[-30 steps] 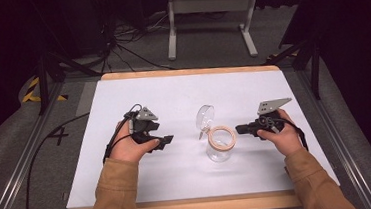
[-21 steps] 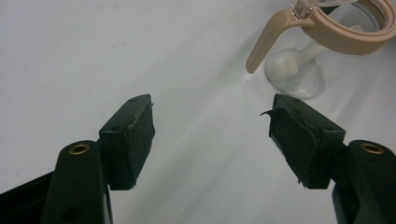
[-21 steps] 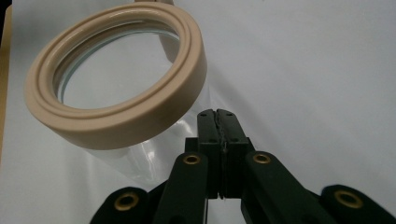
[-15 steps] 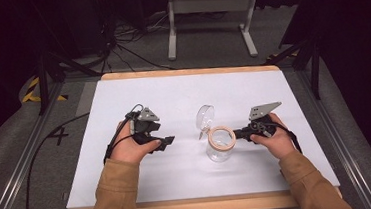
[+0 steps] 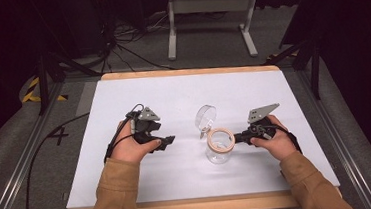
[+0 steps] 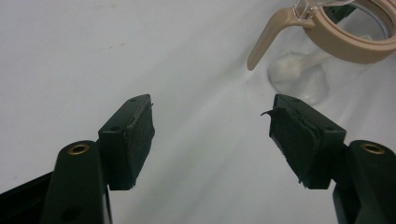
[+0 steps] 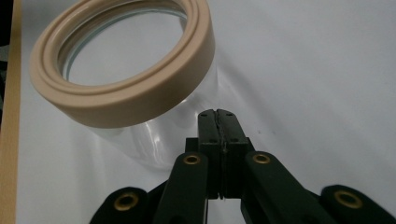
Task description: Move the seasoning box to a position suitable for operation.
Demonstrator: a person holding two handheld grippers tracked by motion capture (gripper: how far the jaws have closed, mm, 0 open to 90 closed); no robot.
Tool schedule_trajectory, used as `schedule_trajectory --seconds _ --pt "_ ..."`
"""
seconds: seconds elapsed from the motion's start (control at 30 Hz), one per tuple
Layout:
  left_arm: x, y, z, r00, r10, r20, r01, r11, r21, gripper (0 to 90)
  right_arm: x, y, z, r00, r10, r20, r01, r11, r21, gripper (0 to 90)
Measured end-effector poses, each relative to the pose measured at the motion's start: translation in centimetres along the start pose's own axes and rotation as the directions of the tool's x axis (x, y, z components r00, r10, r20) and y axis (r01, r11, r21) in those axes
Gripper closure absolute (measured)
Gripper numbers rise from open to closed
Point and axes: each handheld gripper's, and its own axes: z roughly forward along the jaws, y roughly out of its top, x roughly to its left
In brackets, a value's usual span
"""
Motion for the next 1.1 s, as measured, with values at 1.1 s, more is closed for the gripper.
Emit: schedule_trajectory --seconds 1.1 --pt "0.1 1.7 1.1 0.9986 0.046 0.027 -0.045 0.9982 -0.039 51.9 4.4 0.2 0.3 0.9893 -0.093 -0.113 0.103 0.990 0.095 90.0"
